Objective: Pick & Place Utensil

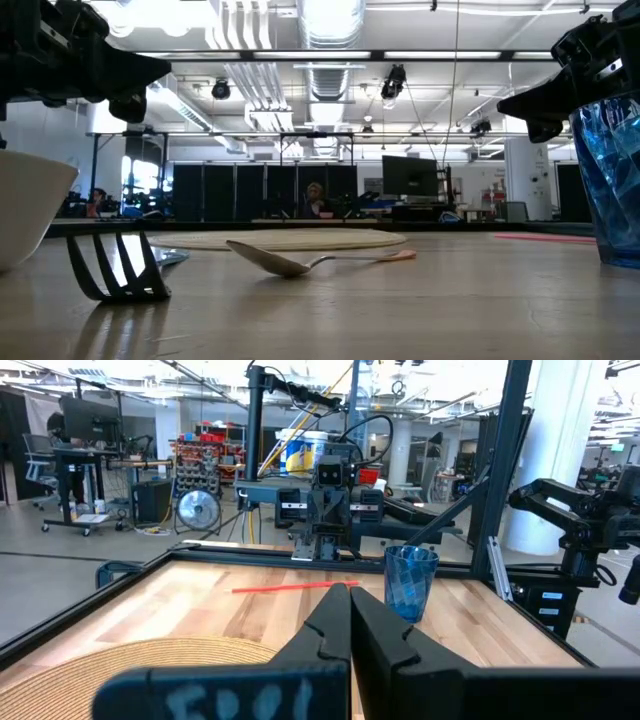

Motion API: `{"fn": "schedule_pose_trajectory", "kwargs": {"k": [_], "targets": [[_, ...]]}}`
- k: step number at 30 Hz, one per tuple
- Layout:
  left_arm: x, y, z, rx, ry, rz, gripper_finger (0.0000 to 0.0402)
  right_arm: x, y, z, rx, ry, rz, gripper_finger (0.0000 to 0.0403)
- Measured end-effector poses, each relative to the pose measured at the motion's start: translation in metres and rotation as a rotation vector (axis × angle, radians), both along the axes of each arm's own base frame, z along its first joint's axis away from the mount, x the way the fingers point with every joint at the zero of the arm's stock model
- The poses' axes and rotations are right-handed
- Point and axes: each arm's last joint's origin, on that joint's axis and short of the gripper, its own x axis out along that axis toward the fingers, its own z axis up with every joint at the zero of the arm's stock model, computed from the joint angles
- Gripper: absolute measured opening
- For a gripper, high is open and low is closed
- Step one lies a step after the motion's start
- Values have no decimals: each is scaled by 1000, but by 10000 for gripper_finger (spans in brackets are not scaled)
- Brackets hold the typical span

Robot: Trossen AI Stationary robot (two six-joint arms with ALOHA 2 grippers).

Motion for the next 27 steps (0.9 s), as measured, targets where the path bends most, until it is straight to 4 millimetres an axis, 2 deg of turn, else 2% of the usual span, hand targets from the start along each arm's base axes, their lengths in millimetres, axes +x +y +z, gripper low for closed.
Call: {"fn": "schedule_pose_trajectory", "kwargs": {"k": [17, 21, 27], "targets": [[1, 0, -1, 0, 12, 0, 9, 0, 0, 0, 0, 0, 0, 8], [1, 0, -2, 0, 18, 0, 48, 0, 0, 0, 0, 0, 0, 8], [2, 0, -2, 0, 18, 2, 133, 0, 0, 0, 0, 0, 0, 8]]}}
